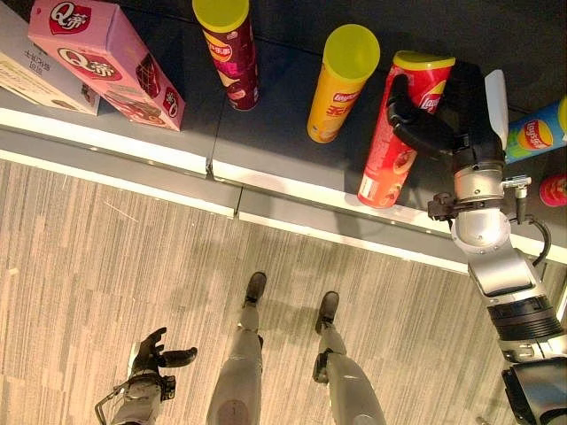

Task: Put the goods on the table back onto the shelves and tidy them up.

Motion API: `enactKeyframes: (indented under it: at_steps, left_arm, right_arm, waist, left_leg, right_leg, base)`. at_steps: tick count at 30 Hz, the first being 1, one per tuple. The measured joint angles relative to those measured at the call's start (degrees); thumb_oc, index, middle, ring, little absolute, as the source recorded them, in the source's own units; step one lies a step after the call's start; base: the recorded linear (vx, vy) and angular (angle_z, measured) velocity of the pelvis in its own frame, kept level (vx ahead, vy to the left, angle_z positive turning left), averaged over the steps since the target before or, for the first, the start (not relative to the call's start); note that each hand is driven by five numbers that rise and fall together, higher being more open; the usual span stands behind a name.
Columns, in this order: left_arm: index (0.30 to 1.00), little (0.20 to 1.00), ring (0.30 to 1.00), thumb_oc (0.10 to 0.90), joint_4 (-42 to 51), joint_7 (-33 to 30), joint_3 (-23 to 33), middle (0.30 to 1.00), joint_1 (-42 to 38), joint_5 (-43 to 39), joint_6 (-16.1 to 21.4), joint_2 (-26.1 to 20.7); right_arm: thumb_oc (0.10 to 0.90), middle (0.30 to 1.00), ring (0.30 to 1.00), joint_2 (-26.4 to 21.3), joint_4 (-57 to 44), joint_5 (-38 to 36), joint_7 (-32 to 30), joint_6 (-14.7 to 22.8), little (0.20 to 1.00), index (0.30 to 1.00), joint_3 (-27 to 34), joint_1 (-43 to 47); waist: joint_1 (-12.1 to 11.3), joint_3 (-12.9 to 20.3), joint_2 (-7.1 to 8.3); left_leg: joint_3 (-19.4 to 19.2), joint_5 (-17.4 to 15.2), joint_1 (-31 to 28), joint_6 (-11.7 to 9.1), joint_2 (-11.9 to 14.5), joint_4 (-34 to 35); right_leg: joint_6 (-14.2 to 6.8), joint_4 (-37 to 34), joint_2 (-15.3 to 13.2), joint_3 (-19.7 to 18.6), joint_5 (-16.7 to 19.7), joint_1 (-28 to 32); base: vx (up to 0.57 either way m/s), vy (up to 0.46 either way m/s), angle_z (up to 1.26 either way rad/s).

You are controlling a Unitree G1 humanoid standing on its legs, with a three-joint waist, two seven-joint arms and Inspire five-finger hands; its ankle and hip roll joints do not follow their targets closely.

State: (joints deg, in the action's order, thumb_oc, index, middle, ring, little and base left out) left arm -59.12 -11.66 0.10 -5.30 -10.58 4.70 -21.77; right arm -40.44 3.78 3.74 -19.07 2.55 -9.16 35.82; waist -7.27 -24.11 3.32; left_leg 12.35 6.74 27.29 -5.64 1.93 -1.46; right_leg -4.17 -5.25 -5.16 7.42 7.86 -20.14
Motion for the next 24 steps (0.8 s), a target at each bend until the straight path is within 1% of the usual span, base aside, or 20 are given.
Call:
enactKeyframes:
  at_steps: [1, 4, 7, 9, 14, 18, 22, 24]
  left_arm:
    - [0.9, 0.9, 0.9, 0.8, 0.08, -0.25, 0.0, 0.9, -0.01, 0.0, 0.05, 0.01]
    - [0.9, 0.9, 0.9, 0.8, 0.09, -0.38, -0.01, 0.9, -0.03, 0.11, 0.1, 0.02]
    - [0.9, 0.9, 0.9, 0.8, 0.01, -0.45, -0.04, 0.9, -0.03, 0.2, 0.09, 0.03]
    - [0.9, 0.9, 0.9, 0.8, 0.01, -0.51, -0.04, 0.9, -0.03, 0.21, 0.08, 0.02]
    - [0.9, 0.9, 0.9, 0.8, 0.04, -1.71, -0.06, 0.9, -0.1, 1.74, 0.09, 0.09]
    - [0.9, 0.9, 0.9, 0.8, -0.96, -2.82, -0.08, 0.9, -0.89, 1.79, 0.08, 0.21]
    - [0.9, 0.9, 0.9, 0.8, -1.38, -3.03, -0.12, 0.9, -2.14, 1.8, 0.09, 0.3]
    - [0.9, 0.9, 0.9, 0.8, -1.38, -3.05, -0.14, 0.9, -3.05, 1.83, 0.09, 0.63]
  right_arm:
    - [0.4, 0.3, 0.3, -0.02, -0.08, 0.06, 0.01, 0.05, 0.3, 0.3, 0.0, 0.46]
    - [0.4, 0.3, 0.3, -0.12, -0.11, 3.53, -0.24, 0.05, 0.3, 0.3, 0.01, 1.89]
    - [0.4, 0.3, 0.3, -0.11, -0.12, 6.84, -1.54, 0.04, 0.3, 0.3, 0.02, 1.96]
    - [0.4, 0.3, 0.3, -0.11, -0.12, 7.79, -2.14, 0.04, 0.3, 0.3, 0.03, 1.96]
    - [0.4, 0.3, 0.3, 0.36, -0.43, 12.83, -5.44, -0.18, 0.3, 0.3, 1.15, 1.97]
    - [0.4, 0.3, 0.3, 2.83, -0.65, 15.46, -8.67, -0.62, 0.3, 0.3, 2.48, 2.13]
    - [0.4, 0.3, 0.3, 6.28, -0.97, 15.73, -11.27, -0.67, 0.3, 0.3, 3.65, 3.03]
    - [0.4, 0.3, 0.3, 6.62, -1.74, 15.86, -12.66, -0.68, 0.3, 0.3, 3.71, 3.6]
  waist:
    - [-0.03, -0.03, 0.07]
    - [0.05, -0.05, 0.1]
    - [0.14, -0.1, 0.2]
    - [0.16, -0.14, 0.27]
    - [0.23, -0.38, 0.73]
    - [0.19, -0.39, 0.72]
    - [0.04, -0.53, 0.5]
    - [-0.11, -0.95, -0.21]
  left_leg:
    - [0.0, 0.0, -0.02, 0.0, 0.0, -0.1]
    - [-0.01, 0.01, -0.06, 0.01, 0.06, -0.17]
    - [-0.01, 0.05, 0.02, -0.01, 0.09, -0.18]
    - [-0.01, 0.05, 0.07, -0.02, 0.09, -0.22]
    - [0.0, 0.07, 1.27, -0.01, 0.03, -0.31]
    - [0.01, 0.07, 1.44, -0.01, -0.04, -0.31]
    - [0.01, 0.07, 1.75, -0.01, -0.18, -0.35]
    - [0.11, 0.08, 2.12, -0.01, -0.34, -0.49]
  right_leg:
    - [0.04, 0.0, 0.01, 0.0, 0.03, 0.07]
    - [0.09, 0.0, 0.09, -0.01, 0.27, 0.14]
    - [0.11, -0.01, 0.13, 0.0, 0.35, 0.13]
    - [0.1, -0.01, 0.13, 0.0, 0.36, 0.12]
    - [0.09, -0.01, 0.1, 0.02, 0.38, -0.99]
    - [0.09, -0.01, 0.03, 0.07, 0.37, -1.09]
    - [0.08, -0.01, -0.08, 0.09, 0.36, -1.37]
    - [0.08, -0.01, -0.2, 0.17, 0.36, -1.56]
  base:
    - [0.0, 0.0, 0.0]
    - [0.0, 0.0, 0.0]
    - [0.0, 0.0, 0.0]
    - [0.0, 0.0, 0.0]
    - [0.0, 0.0, 0.0]
    - [0.0, 0.0, 0.0]
    - [0.0, 0.0, 0.0]
    - [-0.02, 0.015, 0.04]
